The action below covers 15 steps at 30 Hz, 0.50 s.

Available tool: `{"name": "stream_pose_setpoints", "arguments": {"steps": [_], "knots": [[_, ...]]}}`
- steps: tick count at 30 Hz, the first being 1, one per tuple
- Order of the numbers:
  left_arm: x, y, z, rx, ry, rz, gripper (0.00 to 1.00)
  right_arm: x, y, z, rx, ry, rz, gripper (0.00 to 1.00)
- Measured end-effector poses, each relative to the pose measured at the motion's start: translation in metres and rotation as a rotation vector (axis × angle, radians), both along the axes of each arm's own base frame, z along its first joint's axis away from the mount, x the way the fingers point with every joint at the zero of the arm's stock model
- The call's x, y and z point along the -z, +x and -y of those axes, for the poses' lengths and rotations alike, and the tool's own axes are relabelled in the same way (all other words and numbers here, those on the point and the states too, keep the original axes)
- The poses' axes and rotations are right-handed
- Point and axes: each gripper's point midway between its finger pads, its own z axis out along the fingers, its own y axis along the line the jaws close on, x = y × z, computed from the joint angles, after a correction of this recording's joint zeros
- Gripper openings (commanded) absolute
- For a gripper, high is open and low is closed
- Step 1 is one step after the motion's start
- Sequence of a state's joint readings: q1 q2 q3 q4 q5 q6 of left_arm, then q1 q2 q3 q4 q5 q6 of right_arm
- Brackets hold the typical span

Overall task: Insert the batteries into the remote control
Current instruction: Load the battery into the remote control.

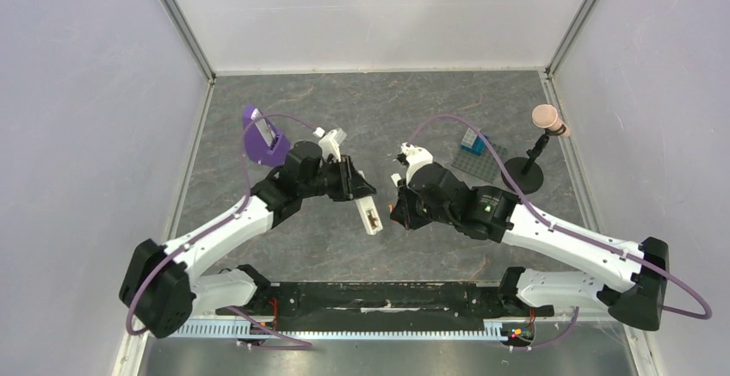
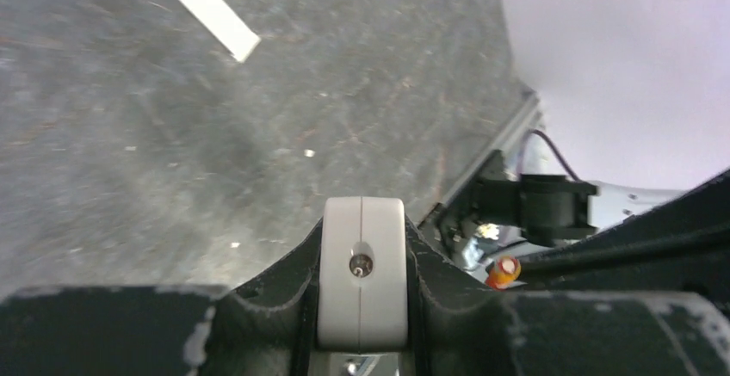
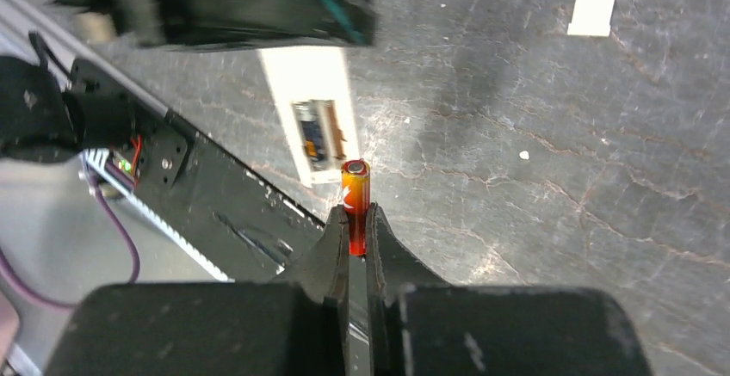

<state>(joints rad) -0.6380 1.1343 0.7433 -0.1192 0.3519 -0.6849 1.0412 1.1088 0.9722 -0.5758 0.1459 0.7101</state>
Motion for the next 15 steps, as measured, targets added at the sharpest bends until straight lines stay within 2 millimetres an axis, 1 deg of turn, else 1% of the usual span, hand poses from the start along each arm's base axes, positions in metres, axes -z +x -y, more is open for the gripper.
{"name": "stream_pose_setpoints", "arguments": {"steps": [3,6,9,11,15], "knots": [[0.003,-0.001,0.019,0.035,-0.098,-0.067,0.02,-0.014,-0.006,-0.001,-0.086,-0.029,0.016,0.00],[0.005,-0.002,0.031,0.054,-0.167,-0.121,0.02,-0.018,-0.012,0.003,-0.139,-0.060,0.011,0.00],[0.002,-0.002,0.041,0.070,-0.230,-0.155,0.02,-0.011,-0.018,0.006,-0.171,-0.117,-0.026,0.00],[0.002,-0.003,0.046,0.076,-0.262,-0.171,0.02,-0.001,-0.020,0.007,-0.188,-0.159,-0.055,0.00],[0.011,-0.009,0.050,0.082,-0.299,-0.212,0.02,0.015,-0.026,0.014,-0.211,-0.224,-0.100,0.00]]}}
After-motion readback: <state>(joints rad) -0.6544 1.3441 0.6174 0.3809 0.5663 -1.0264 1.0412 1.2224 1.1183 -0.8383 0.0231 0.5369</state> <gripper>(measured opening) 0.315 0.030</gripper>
